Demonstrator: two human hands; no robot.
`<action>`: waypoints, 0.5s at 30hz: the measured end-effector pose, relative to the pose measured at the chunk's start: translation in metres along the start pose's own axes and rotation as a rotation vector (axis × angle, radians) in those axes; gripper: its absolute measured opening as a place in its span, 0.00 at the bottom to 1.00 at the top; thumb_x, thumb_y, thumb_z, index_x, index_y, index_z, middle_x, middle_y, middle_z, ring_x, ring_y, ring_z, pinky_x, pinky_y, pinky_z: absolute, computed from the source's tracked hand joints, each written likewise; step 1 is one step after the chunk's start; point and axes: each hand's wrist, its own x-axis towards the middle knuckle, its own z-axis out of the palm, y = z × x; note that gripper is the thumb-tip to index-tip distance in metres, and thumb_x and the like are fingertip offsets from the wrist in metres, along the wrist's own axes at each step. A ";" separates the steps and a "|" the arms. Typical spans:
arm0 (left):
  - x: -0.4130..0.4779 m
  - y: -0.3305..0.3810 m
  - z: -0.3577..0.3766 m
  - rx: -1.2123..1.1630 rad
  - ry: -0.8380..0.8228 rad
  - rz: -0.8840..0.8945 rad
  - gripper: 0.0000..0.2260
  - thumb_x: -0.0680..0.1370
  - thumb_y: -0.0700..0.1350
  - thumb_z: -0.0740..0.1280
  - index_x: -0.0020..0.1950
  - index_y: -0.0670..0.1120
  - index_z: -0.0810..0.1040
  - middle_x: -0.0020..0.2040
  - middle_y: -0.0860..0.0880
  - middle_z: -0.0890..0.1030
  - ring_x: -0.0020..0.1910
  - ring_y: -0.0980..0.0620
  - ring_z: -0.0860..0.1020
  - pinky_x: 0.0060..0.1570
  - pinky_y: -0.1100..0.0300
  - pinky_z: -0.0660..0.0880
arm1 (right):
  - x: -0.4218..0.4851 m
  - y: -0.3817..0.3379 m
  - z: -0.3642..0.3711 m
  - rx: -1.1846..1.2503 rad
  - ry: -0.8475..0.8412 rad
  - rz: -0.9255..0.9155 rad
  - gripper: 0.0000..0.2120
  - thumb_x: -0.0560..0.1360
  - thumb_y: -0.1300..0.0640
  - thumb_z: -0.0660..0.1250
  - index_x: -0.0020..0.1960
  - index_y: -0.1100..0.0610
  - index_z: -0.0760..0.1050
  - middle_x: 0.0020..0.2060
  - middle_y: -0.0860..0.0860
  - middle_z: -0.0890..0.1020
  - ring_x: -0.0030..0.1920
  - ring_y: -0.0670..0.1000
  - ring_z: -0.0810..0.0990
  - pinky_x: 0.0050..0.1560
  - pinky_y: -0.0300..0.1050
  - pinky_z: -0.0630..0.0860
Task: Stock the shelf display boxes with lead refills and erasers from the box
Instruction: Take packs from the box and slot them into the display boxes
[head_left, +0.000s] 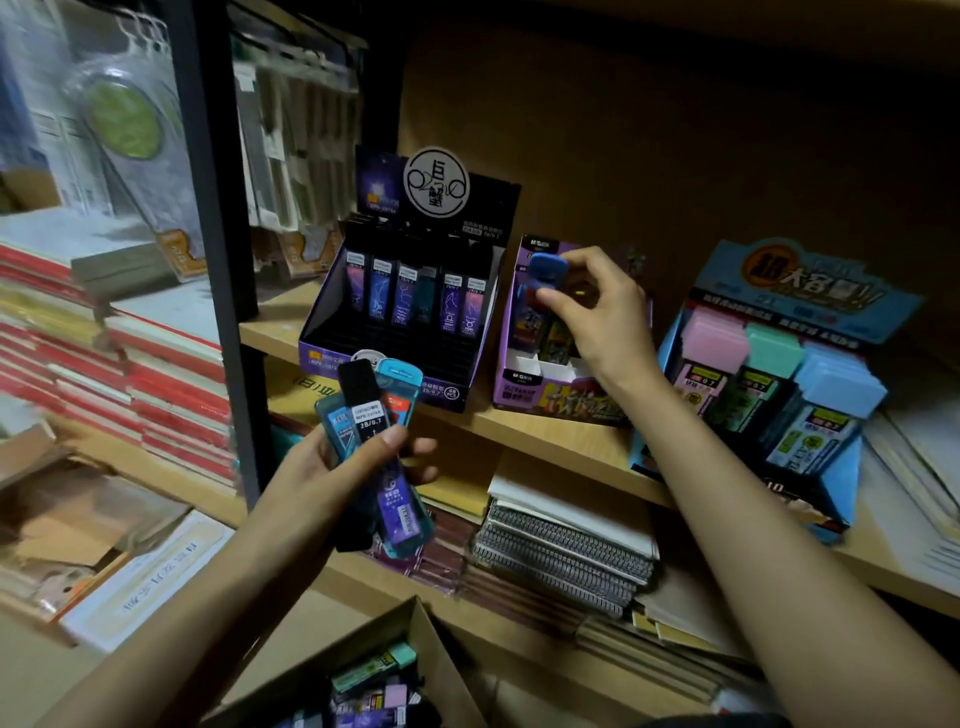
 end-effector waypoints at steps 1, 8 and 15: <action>0.000 0.000 -0.001 0.005 0.000 -0.002 0.16 0.68 0.48 0.67 0.55 0.48 0.75 0.48 0.46 0.85 0.44 0.48 0.84 0.35 0.60 0.80 | 0.001 0.001 0.002 -0.016 -0.007 -0.011 0.13 0.72 0.59 0.71 0.56 0.56 0.75 0.49 0.47 0.79 0.51 0.45 0.77 0.54 0.42 0.74; 0.002 -0.004 -0.009 0.045 0.003 -0.017 0.20 0.66 0.51 0.68 0.57 0.49 0.74 0.49 0.48 0.85 0.46 0.49 0.84 0.36 0.60 0.80 | 0.004 0.014 0.004 -0.178 -0.063 -0.032 0.17 0.73 0.56 0.70 0.60 0.52 0.71 0.54 0.55 0.75 0.56 0.53 0.73 0.56 0.41 0.68; 0.001 -0.003 -0.007 0.041 -0.009 -0.029 0.19 0.67 0.50 0.68 0.56 0.48 0.74 0.49 0.47 0.85 0.46 0.49 0.84 0.35 0.61 0.80 | 0.008 0.012 -0.004 -0.147 0.005 -0.079 0.17 0.73 0.57 0.69 0.60 0.55 0.70 0.55 0.52 0.76 0.57 0.50 0.73 0.51 0.21 0.62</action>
